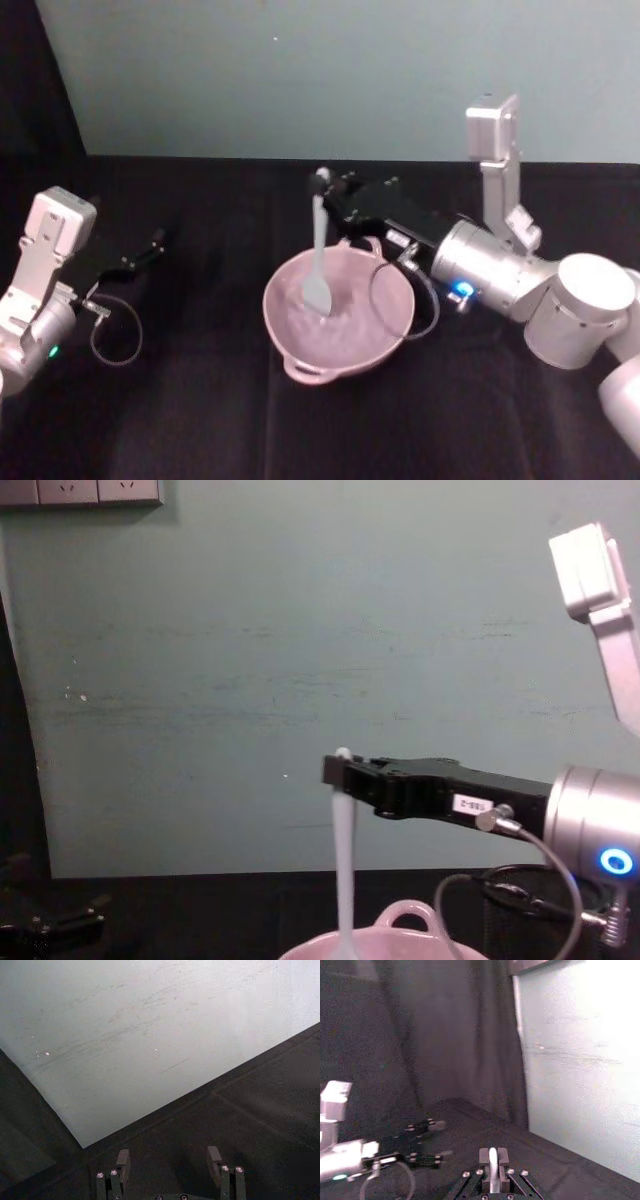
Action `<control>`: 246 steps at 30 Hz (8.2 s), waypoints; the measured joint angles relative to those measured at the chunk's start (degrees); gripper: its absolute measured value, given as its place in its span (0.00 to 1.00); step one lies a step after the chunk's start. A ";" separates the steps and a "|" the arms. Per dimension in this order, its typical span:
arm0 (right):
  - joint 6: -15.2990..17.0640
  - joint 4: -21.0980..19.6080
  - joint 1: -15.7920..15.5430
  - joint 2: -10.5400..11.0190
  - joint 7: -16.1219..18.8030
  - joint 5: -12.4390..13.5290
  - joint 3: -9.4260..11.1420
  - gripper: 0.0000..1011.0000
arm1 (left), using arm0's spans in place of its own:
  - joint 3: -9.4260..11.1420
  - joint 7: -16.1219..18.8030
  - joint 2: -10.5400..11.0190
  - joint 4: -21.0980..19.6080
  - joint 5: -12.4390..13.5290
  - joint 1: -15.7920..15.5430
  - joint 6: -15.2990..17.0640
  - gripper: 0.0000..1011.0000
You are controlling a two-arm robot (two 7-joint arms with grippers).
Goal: Use the one hand to pick up the spoon and stir the clear water in the bowl.
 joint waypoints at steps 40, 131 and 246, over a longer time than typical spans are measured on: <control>4.36 -12.51 -4.65 4.53 -0.53 -4.36 -1.16 0.10 | 0.00 0.00 0.00 0.00 0.00 0.00 0.00 1.00; -3.50 -1.61 -2.54 1.00 -1.74 -3.68 4.77 0.10 | 0.00 0.00 0.00 0.00 0.00 0.00 0.00 1.00; -2.27 -5.97 -14.38 2.80 -7.02 10.58 19.43 0.10 | 0.00 0.00 0.00 0.00 0.00 0.00 0.00 1.00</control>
